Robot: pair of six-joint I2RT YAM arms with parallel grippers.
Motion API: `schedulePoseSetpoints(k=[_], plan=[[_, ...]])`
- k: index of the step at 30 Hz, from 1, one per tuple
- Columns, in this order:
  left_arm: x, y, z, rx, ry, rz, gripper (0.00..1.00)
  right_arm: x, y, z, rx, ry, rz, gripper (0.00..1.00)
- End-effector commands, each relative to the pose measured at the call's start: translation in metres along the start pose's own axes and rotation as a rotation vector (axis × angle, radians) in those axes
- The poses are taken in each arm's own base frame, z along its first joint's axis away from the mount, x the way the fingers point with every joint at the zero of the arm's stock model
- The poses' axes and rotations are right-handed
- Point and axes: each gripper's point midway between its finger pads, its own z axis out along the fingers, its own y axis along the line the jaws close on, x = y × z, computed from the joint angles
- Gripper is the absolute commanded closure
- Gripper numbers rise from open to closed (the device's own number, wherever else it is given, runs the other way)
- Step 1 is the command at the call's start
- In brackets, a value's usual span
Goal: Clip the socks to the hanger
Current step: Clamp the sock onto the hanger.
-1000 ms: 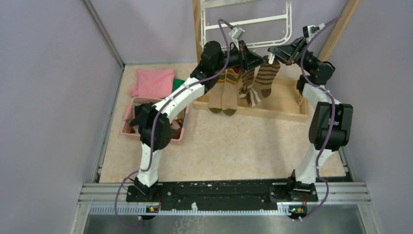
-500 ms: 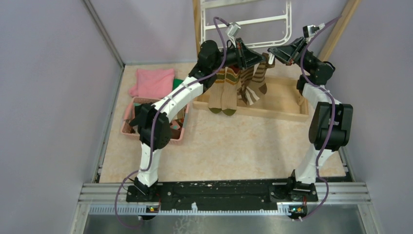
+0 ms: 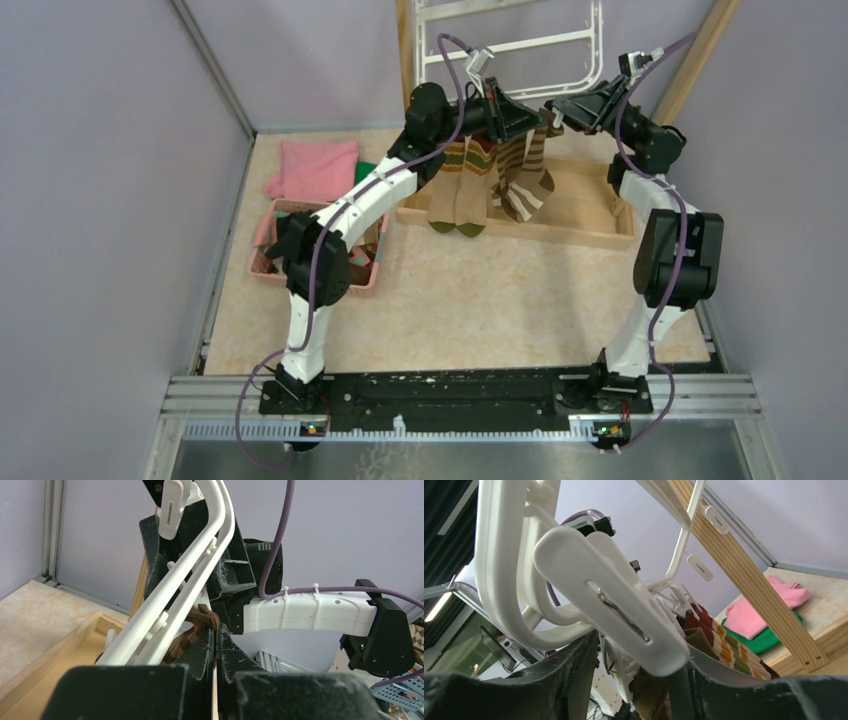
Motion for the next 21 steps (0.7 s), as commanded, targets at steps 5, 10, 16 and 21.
schedulePoseSetpoints(k=[5,10,16,21], plan=[[-0.019,-0.016,-0.005,0.037,-0.039,0.031,0.98,-0.005,0.032,0.000,-0.065,-0.011,-0.140,0.41],[-0.018,-0.020,-0.008,0.046,-0.037,0.028,0.73,-0.001,0.035,-0.005,-0.046,-0.012,-0.170,0.37],[-0.019,-0.033,-0.019,0.039,-0.037,0.052,0.47,0.000,0.029,-0.022,0.029,-0.046,-0.202,0.31],[-0.017,-0.043,-0.030,0.021,-0.034,0.063,0.45,0.008,0.029,-0.036,0.084,-0.066,-0.229,0.27]])
